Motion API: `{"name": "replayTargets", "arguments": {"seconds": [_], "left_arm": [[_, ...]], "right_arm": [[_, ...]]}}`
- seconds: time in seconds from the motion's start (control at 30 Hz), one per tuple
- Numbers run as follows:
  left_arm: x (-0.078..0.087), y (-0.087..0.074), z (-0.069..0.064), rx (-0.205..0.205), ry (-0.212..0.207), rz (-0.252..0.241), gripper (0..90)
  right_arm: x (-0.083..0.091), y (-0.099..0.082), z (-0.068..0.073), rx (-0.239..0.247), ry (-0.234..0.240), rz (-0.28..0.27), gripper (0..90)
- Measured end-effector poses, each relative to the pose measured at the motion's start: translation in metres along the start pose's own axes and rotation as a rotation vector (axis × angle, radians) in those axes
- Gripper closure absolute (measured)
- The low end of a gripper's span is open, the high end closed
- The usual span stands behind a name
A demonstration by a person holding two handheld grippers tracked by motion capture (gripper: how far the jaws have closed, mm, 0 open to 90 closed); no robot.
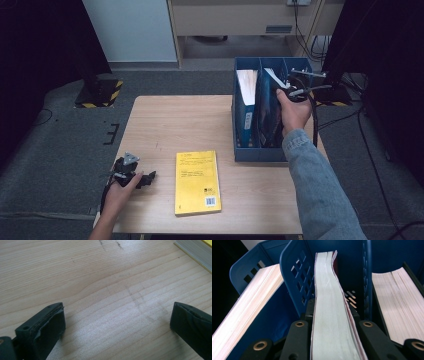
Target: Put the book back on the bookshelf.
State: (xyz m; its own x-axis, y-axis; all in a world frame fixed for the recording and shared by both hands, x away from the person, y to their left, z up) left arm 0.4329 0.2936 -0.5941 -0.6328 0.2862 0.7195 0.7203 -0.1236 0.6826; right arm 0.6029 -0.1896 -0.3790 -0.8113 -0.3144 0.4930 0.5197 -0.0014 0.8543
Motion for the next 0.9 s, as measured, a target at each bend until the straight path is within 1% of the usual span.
{"name": "replayTargets", "arguments": {"seconds": [0.3,0.4,0.6,0.73,0.83,0.9], "left_arm": [[0.0,0.0,0.0,0.0,0.0,0.0,0.0],[0.0,0.0,0.0,0.0,-0.001,0.0,0.0],[0.0,0.0,-0.001,0.0,0.0,-0.001,0.0],[0.0,0.0,-0.001,0.0,0.0,-0.001,0.0],[0.0,0.0,-0.001,0.004,0.0,-0.004,0.0],[0.0,0.0,-0.001,0.003,-0.001,-0.004,0.0]], "right_arm": [[0.001,-0.002,-0.001,0.01,0.004,-0.006,72.0],[0.003,-0.004,0.0,0.031,0.004,0.004,71.8],[0.008,-0.008,0.006,0.053,0.003,0.037,71.7],[0.01,-0.011,0.01,0.086,0.002,0.059,71.5],[0.012,-0.013,0.013,0.094,0.008,0.059,71.3],[0.016,-0.018,0.015,0.096,0.017,0.054,71.3]]}}
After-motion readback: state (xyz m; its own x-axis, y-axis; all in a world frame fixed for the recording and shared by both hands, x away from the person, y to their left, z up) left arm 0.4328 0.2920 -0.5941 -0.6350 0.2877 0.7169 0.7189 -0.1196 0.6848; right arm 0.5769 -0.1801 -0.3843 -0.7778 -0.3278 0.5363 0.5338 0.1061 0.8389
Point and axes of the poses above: each handheld gripper's, and its own axes: x roughly backward along the jaws, y roughly out of its top, z roughly to its left, the point moved 8 cm from there along -x, roughly forward along the jaws, and after that the axes turned 11 degrees about x, right-handed, at the moved point
